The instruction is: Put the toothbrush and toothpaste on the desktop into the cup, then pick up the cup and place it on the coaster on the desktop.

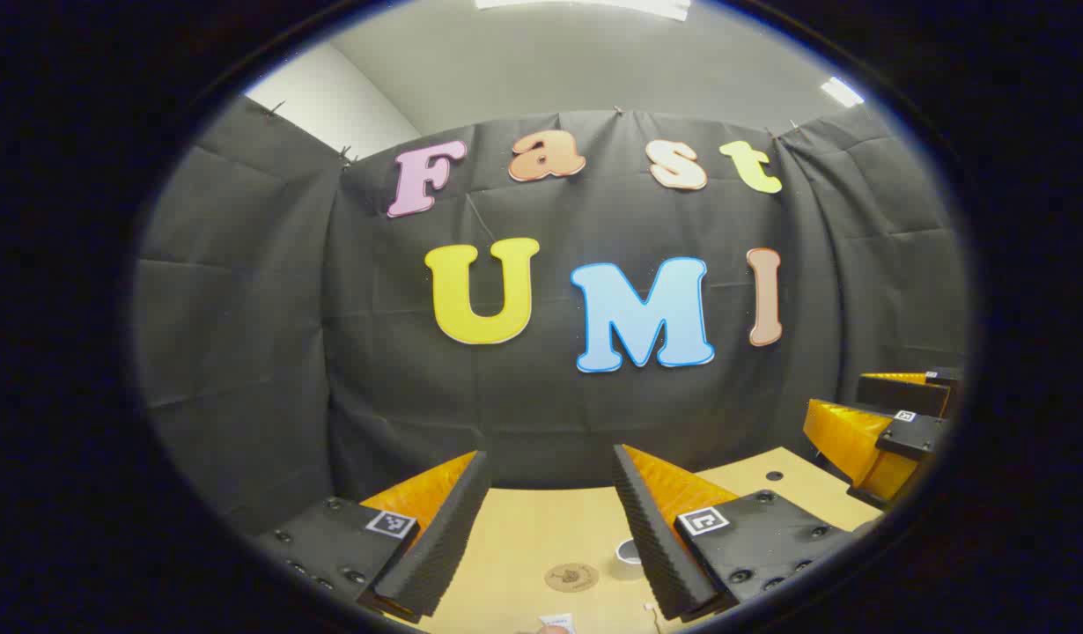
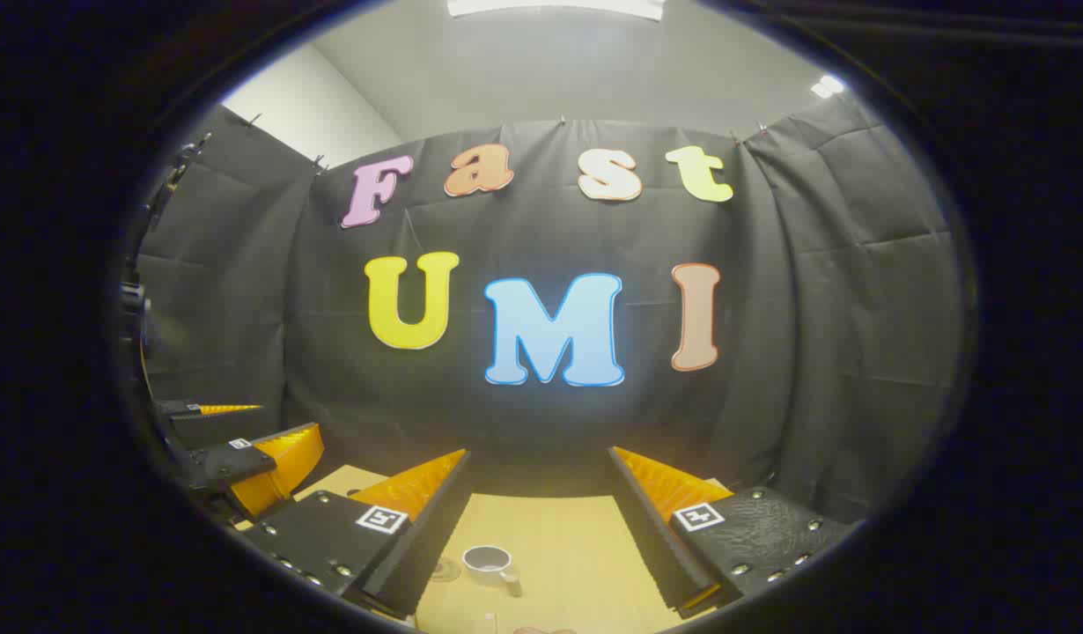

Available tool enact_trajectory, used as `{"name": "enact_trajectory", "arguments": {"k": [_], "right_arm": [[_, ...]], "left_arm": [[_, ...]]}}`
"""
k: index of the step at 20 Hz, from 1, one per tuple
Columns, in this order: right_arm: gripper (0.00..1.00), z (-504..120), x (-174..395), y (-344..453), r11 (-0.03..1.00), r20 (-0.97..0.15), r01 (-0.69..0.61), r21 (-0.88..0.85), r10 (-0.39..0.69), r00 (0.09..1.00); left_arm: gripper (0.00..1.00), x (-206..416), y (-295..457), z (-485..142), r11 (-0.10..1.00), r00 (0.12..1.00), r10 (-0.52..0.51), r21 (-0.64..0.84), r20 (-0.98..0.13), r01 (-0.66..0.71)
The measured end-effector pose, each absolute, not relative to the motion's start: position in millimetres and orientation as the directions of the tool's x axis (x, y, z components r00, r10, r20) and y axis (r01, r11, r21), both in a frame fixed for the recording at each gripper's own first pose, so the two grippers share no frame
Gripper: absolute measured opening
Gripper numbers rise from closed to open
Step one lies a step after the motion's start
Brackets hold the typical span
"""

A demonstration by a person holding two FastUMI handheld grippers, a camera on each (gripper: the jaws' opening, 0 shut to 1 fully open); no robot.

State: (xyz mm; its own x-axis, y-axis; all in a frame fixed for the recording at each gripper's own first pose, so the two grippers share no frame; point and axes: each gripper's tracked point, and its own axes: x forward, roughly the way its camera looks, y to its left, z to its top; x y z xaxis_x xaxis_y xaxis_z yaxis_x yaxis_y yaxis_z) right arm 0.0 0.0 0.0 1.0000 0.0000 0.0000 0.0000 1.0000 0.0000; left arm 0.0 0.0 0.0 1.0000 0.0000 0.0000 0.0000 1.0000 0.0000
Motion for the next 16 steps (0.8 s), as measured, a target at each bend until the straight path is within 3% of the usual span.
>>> {"name": "enact_trajectory", "arguments": {"k": [2,3,4,7,14,15,16], "right_arm": [[0.94,-1.6,2.4,4.1,1.0,-0.012,-0.001,0.005,0.002,1.0],[0.94,-3.8,3.8,5.1,1.0,-0.018,-0.004,0.008,0.004,1.0],[0.94,-4.3,4.9,6.2,1.0,-0.022,-0.005,0.009,0.005,1.0],[0.94,-9.7,7.7,10.4,1.0,-0.041,-0.01,0.011,0.011,0.999],[0.94,-23.7,11.0,20.3,1.0,-0.101,-0.03,-0.002,0.029,0.994],[0.94,-31.5,11.2,21.7,0.999,-0.126,-0.034,0.001,0.034,0.992],[0.94,-38.2,12.5,23.4,0.999,-0.153,-0.037,0.002,0.037,0.988]], "left_arm": [[0.87,3.0,2.6,-2.7,1.0,1.0,0.003,0.002,-0.011,-0.003],[0.92,5.1,3.9,-2.9,1.0,1.0,0.003,0.005,-0.016,-0.003],[0.88,6.3,4.6,-3.5,1.0,1.0,0.003,0.008,-0.017,-0.003],[0.87,11.3,5.7,-8.3,1.0,0.999,0.006,0.01,-0.034,-0.006],[0.87,18.5,3.9,-27.3,1.0,0.996,-0.012,-0.008,-0.092,0.011],[0.92,19.6,2.3,-33.6,1.0,0.994,-0.018,-0.013,-0.112,0.017],[0.87,21.6,0.4,-42.0,0.999,0.991,-0.028,-0.022,-0.133,0.026]]}}
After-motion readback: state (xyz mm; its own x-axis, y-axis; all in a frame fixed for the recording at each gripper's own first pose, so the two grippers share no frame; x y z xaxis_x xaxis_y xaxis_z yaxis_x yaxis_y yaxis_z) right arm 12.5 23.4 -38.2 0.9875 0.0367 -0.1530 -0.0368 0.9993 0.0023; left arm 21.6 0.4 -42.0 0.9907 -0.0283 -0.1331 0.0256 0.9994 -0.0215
